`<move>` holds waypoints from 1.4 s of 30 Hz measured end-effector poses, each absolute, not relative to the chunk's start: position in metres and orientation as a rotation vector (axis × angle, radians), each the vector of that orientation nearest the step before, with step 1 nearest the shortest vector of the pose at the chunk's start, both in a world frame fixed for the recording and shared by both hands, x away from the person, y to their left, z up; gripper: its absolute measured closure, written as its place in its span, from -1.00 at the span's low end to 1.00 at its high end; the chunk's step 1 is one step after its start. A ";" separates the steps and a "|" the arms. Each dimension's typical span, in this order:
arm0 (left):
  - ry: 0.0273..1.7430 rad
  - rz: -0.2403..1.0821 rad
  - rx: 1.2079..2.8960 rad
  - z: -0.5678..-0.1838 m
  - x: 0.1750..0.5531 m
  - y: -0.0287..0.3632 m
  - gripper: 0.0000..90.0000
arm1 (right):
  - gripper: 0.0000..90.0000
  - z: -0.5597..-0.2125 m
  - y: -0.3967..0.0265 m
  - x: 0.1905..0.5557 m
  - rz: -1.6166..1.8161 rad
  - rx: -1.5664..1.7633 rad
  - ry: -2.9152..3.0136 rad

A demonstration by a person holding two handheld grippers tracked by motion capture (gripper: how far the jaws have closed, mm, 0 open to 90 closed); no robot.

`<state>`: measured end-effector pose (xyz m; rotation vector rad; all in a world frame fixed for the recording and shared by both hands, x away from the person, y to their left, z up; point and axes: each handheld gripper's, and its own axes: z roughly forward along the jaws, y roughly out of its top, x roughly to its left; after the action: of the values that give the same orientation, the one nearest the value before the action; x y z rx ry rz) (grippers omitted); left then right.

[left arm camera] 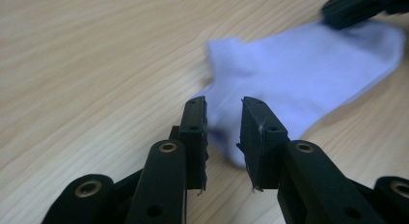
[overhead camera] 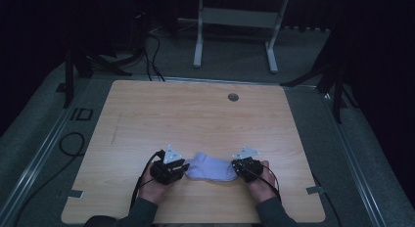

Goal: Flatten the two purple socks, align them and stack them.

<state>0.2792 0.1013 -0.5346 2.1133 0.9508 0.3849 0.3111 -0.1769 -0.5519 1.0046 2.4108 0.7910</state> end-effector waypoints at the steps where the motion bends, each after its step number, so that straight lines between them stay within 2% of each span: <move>1: 0.930 0.379 2.123 -0.536 0.280 0.095 0.59 | 0.94 -0.552 -0.177 0.311 0.793 1.005 2.408; 8: 0.913 0.371 2.246 -0.552 0.286 0.077 0.73 | 0.89 -0.553 -0.177 0.310 0.794 0.991 2.392; 12: 0.933 0.352 2.244 -0.553 0.287 0.078 0.75 | 0.84 -0.553 -0.178 0.313 0.802 0.993 2.385; 22: 0.958 0.327 2.216 -0.555 0.286 0.077 0.75 | 0.75 -0.555 -0.177 0.322 0.787 1.006 2.332; 28: 0.934 0.354 2.140 -0.547 0.285 0.081 0.67 | 0.61 -0.545 -0.184 0.322 0.926 1.080 2.298; 34: 0.967 0.393 2.084 -0.537 0.288 0.097 0.65 | 0.53 -0.532 -0.194 0.318 0.997 1.095 2.259; 42: 1.053 0.423 2.053 -0.534 0.297 0.117 0.61 | 0.50 -0.533 -0.211 0.321 1.000 1.150 2.237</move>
<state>0.2971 0.1165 -0.5337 2.0530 1.0528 0.4234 0.3210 -0.2111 -0.5329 1.1498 2.2367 1.0003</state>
